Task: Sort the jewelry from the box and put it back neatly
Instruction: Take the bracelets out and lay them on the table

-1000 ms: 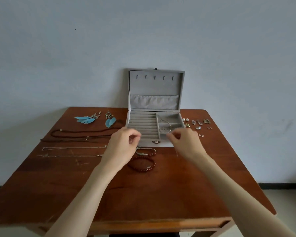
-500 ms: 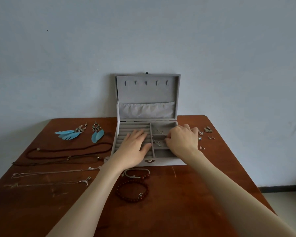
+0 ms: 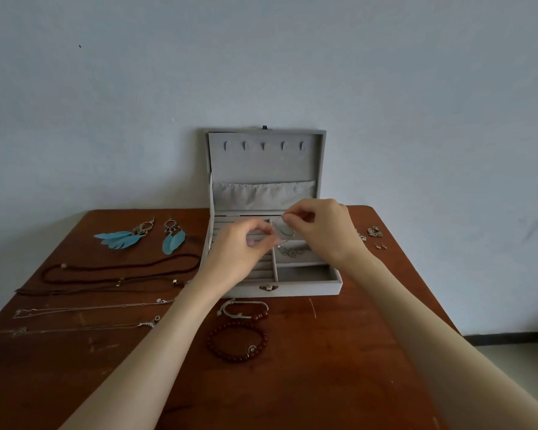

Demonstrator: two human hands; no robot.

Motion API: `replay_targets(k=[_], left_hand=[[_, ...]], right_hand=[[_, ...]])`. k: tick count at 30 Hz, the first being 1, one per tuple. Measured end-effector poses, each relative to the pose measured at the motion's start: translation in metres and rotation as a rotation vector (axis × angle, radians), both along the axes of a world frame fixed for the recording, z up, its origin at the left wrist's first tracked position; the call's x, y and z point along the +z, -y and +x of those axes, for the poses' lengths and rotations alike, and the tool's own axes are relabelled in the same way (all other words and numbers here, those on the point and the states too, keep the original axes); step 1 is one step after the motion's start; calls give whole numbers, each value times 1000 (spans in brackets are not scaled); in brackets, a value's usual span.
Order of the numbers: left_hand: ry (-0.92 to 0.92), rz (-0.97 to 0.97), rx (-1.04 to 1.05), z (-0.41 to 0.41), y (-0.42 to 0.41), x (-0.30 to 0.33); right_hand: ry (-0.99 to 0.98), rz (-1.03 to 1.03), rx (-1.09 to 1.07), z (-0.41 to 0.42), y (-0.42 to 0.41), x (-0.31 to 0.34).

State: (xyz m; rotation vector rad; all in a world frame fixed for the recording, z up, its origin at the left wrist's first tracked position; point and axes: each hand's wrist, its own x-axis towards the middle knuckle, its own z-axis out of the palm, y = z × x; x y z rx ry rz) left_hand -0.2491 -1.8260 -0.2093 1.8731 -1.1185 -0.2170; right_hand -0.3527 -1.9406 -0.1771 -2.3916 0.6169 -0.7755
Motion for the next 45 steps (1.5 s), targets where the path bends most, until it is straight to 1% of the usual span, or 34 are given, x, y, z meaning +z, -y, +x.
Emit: replay_targets(k=[2,5,7,9,11,18,22,24,31,37,40,43,45], left_hand=[[-73,-12,27,0,-5,6],[-328,-70,-8,0,-18,12],[-440,-107,1,-1,-30,16],[-496,-110,18,-2,-43,18],[-500,-73,28,-6,-56,19],[-427,194,61,-24,-111,8],[-365,388,37,-34,-136,0],[-319,451,31,-38,-142,-3],[-124,528,82,-42,-144,-7],[-86,614,49,-39,-142,-5],[-42,590,48,-34,-137,-2],[66,414,72,-29,-121,2],[139,287,57,-25,-104,4]], right_hand=[[28,77,-4,-4,-1,3],[32,226,-2,-12,-4,4],[21,317,17,-19,-10,2],[-5,379,42,-26,-20,-3],[-40,416,60,-34,-31,-9],[-163,489,94,-59,-79,-34],[-270,407,129,-71,-101,-48],[-293,351,124,-75,-109,-53],[-345,173,92,-75,-121,-58],[-332,164,101,-74,-117,-59],[-270,161,72,-72,-106,-53],[-164,168,-6,-65,-82,-40],[-127,138,-49,-56,-61,-31]])
